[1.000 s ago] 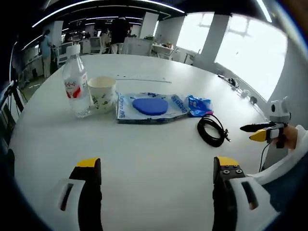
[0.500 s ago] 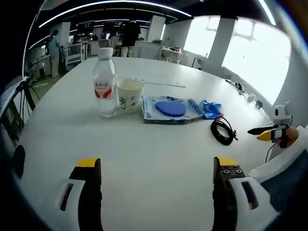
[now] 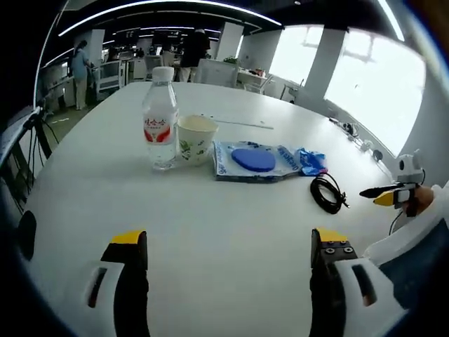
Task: Arrange the tabletop items into an orderly group along one side of the table until the central work area is clear of visible clutter.
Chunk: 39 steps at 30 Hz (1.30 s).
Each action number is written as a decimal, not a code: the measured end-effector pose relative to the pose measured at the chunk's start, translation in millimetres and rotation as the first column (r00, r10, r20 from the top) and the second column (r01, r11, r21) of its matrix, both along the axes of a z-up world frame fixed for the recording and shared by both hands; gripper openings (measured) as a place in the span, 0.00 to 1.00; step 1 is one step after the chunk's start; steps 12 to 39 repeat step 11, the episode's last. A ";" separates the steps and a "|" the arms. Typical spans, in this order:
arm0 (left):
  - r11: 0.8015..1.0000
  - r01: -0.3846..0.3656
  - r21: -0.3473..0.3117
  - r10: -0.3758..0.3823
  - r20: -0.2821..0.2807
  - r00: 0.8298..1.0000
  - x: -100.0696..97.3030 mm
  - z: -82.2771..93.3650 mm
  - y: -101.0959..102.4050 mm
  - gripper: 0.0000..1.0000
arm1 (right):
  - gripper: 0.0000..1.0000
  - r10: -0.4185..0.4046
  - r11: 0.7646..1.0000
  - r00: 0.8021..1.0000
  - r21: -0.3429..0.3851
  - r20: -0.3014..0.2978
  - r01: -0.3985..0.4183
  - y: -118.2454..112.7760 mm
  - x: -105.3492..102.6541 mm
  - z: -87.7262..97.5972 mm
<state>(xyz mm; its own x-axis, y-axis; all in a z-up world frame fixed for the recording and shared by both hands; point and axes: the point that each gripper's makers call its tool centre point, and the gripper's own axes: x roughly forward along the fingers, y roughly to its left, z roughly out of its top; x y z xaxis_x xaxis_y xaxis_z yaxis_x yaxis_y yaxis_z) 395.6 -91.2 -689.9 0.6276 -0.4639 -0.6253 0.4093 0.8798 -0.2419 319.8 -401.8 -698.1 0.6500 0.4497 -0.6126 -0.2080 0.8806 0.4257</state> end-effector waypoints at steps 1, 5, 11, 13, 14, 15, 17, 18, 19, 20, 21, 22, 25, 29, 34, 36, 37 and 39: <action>1.000 -0.002 0.002 0.002 -0.001 1.000 0.2 0.0 0.8 1.00 | 0.83 0.000 1.000 1.000 0.001 -0.003 0.000 0.4 -0.1 -0.6; 1.000 -0.004 0.011 0.004 -0.006 1.000 -0.6 -1.6 4.1 1.00 | 0.82 0.000 1.000 1.000 0.006 -0.013 0.000 1.7 -0.4 -2.7; 1.000 -0.016 0.013 0.016 -0.014 1.000 -0.5 -3.5 9.1 0.99 | 0.80 -0.010 1.000 1.000 0.022 -0.028 0.010 1.9 -0.6 -5.4; 1.000 -0.016 0.013 0.016 -0.014 1.000 -0.5 -3.5 9.1 0.99 | 0.80 -0.010 1.000 1.000 0.022 -0.028 0.010 1.9 -0.6 -5.4; 1.000 -0.016 0.013 0.016 -0.014 1.000 -0.5 -3.5 9.1 0.99 | 0.80 -0.010 1.000 1.000 0.022 -0.028 0.010 1.9 -0.6 -5.4; 1.000 -0.016 0.013 0.016 -0.014 1.000 -0.5 -3.5 9.1 0.99 | 0.80 -0.010 1.000 1.000 0.022 -0.028 0.010 1.9 -0.6 -5.4; 1.000 -0.016 0.013 0.016 -0.014 1.000 -0.5 -3.5 9.1 0.99 | 0.80 -0.010 1.000 1.000 0.022 -0.028 0.010 1.9 -0.6 -5.4; 1.000 -0.016 0.013 0.016 -0.014 1.000 -0.5 -3.5 9.1 0.99 | 0.80 -0.010 1.000 1.000 0.022 -0.028 0.010 1.9 -0.6 -5.4; 1.000 -0.016 0.013 0.016 -0.014 1.000 -0.5 -3.5 9.1 0.99 | 0.80 -0.010 1.000 1.000 0.022 -0.028 0.010 1.9 -0.6 -5.4; 1.000 -0.016 0.013 0.016 -0.014 1.000 -0.5 -3.5 9.1 0.99 | 0.80 -0.010 1.000 1.000 0.022 -0.028 0.010 1.9 -0.6 -5.4; 1.000 -0.016 0.013 0.016 -0.014 1.000 -0.5 -3.5 9.1 0.99 | 0.80 -0.010 1.000 1.000 0.022 -0.028 0.010 1.9 -0.6 -5.4; 1.000 -0.016 0.013 0.016 -0.014 1.000 -0.5 -3.5 9.1 0.99 | 0.80 -0.010 1.000 1.000 0.022 -0.028 0.010 1.9 -0.6 -5.4; 1.000 -0.016 0.013 0.016 -0.014 1.000 -0.5 -3.5 9.1 0.99 | 0.80 -0.010 1.000 1.000 0.022 -0.028 0.010 1.9 -0.6 -5.4; 1.000 -0.016 0.013 0.016 -0.014 1.000 -0.5 -3.5 9.1 0.99 | 0.80 -0.010 1.000 1.000 0.022 -0.028 0.010 1.9 -0.6 -5.4; 1.000 -0.016 0.013 0.016 -0.014 1.000 -0.5 -3.5 9.1 0.99 | 0.80 -0.010 1.000 1.000 0.022 -0.028 0.010 1.9 -0.6 -5.4; 1.000 -0.016 0.013 0.016 -0.014 1.000 -0.5 -3.5 9.1 0.99 | 0.80 -0.010 1.000 1.000 0.022 -0.028 0.010 1.9 -0.6 -5.4; 1.000 -0.016 0.013 0.016 -0.014 1.000 -0.5 -3.5 9.1 0.99 | 0.80 -0.010 1.000 1.000 0.022 -0.028 0.010 1.9 -0.6 -5.4; 1.000 -0.016 0.013 0.016 -0.014 1.000 -0.5 -3.5 9.1 0.99 | 0.80 -0.010 1.000 1.000 0.022 -0.028 0.010 1.9 -0.6 -5.4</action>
